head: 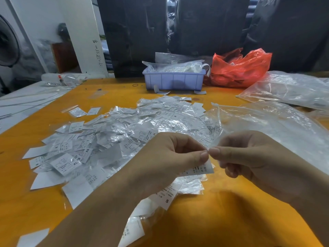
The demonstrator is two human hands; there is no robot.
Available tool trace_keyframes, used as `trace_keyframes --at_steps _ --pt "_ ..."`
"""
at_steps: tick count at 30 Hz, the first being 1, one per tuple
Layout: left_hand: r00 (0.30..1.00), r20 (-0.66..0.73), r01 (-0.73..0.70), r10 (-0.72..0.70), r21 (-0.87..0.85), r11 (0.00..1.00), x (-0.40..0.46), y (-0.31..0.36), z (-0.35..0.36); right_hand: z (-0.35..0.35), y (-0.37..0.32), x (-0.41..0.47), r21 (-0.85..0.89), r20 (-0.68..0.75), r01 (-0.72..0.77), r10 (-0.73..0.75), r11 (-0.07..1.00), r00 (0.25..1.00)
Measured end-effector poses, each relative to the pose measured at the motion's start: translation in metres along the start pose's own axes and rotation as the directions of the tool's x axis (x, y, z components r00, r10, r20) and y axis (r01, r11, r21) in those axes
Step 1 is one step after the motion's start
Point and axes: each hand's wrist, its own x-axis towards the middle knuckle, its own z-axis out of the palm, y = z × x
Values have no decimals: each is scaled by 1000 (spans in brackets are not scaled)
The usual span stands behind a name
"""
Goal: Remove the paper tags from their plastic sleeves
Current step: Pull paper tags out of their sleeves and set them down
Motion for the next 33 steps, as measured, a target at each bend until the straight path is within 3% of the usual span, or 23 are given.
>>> trace_keyframes --at_steps 7,17,30,33 --pt "1000 16 -21 20 38 999 -1 1 -1 0 -1 1 39 42 -16 15 999 999" --pt "1000 14 -18 18 -56 998 -1 4 1 -4 1 1 15 145 12 -14 1000 989" --pt "1000 -27 16 -17 -40 999 1 0 3 -2 0 1 13 99 22 -23 1000 995" --pt "1000 -13 5 -7 -112 994 0 1 3 -2 1 1 51 51 17 -20 999 999"
